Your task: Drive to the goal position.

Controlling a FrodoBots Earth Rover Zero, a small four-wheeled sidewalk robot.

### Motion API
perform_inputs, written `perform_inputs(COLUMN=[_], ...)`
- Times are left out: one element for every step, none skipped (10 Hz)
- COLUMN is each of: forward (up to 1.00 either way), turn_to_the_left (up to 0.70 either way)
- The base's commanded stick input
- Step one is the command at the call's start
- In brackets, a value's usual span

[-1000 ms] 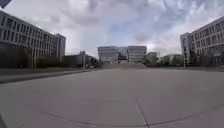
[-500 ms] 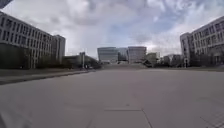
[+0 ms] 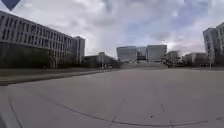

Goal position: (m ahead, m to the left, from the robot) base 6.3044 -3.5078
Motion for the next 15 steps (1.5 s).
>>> perform_inputs(forward=[0.70, 0.70, 0.70, 0.70, 0.70, 0.70, 0.70, 0.70, 0.70, 0.70, 0.70, 0.70, 0.70, 0.70, 0.70], turn_to_the_left=[-0.01, -0.35, -0.35, -0.35, -0.35, -0.35, -0.35, -0.35, -0.35, -0.35, -0.22, 0.00, 0.00, 0.00, 0.00])
